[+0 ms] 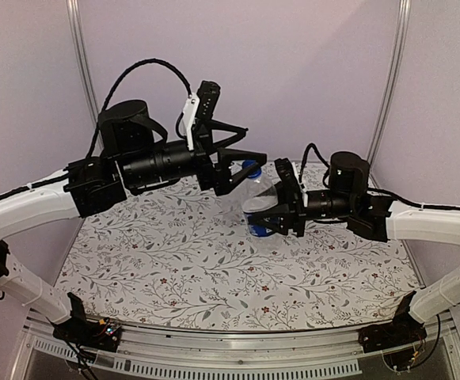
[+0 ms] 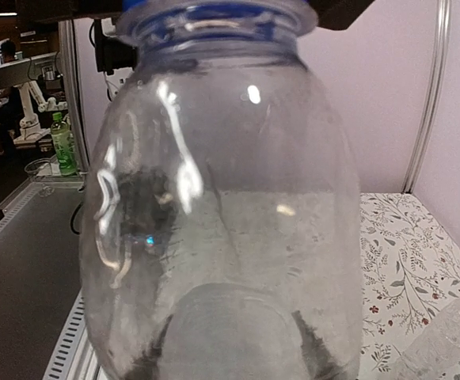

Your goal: Unscrew the bottle caps

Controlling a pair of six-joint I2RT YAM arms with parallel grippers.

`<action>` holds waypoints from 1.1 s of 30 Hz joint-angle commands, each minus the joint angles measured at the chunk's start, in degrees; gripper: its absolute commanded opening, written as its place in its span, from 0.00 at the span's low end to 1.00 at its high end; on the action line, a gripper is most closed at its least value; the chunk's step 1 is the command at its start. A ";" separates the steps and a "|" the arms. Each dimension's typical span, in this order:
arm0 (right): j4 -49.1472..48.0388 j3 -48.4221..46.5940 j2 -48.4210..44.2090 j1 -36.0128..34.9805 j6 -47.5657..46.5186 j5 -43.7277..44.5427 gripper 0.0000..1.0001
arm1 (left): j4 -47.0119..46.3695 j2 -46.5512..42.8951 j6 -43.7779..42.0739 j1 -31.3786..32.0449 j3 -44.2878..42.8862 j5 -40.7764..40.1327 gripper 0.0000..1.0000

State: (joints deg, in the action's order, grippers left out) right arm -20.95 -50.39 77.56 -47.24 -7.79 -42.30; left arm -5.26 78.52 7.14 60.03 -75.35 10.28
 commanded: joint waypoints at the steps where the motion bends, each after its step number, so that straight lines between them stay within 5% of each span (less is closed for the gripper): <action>1: 1.65 -3.16 1.10 0.05 -0.21 -8.55 0.41 | 0.30 -1.84 -4.35 -2.50 1.57 12.26 0.94; 14: 4.15 -6.75 4.56 0.05 0.50 -17.54 0.41 | 2.92 0.86 -6.69 -6.78 -1.26 31.57 0.80; 29: 4.82 -7.27 5.54 0.05 0.76 -18.58 0.41 | 3.49 3.46 -6.52 -7.54 -3.27 35.24 0.44; 33: 4.96 -7.35 5.54 0.05 0.76 -18.15 0.41 | 4.03 3.78 -6.65 -7.63 -3.16 35.26 0.42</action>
State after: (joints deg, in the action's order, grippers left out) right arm -16.67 -55.99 82.56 -47.24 -7.51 -60.18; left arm -1.78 81.38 0.64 53.25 -77.43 44.62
